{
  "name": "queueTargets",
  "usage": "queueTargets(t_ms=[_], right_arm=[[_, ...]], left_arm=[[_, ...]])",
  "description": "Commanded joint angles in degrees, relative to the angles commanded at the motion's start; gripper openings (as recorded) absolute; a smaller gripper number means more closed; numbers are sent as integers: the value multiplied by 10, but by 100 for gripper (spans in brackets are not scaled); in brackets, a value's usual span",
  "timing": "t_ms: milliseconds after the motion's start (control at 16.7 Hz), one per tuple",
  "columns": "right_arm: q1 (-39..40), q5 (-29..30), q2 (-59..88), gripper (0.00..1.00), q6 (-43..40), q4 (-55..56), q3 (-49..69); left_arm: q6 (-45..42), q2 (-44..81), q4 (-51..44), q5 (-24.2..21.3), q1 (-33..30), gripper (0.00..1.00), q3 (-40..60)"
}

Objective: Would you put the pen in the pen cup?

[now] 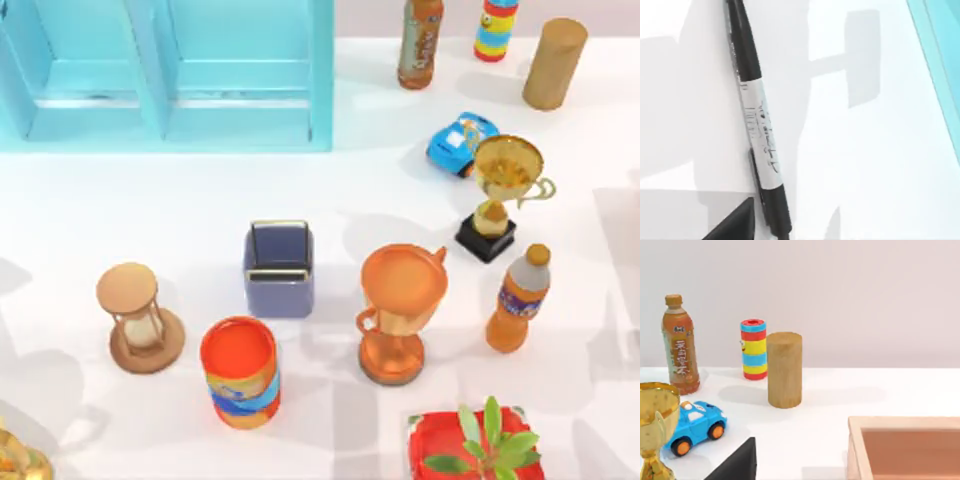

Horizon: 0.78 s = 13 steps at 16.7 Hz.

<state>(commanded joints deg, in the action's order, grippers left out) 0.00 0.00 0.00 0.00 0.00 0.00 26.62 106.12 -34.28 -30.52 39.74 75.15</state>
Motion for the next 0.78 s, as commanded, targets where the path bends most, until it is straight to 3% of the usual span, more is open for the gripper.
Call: queueTargets(t_ms=[480,780], right_arm=[[0,0,0,100,0,0,0],[0,0,0,100,0,0,0]], left_arm=[[21,65,-32,4,20,100,-2],[41,99,11,8,1,100,-4]])
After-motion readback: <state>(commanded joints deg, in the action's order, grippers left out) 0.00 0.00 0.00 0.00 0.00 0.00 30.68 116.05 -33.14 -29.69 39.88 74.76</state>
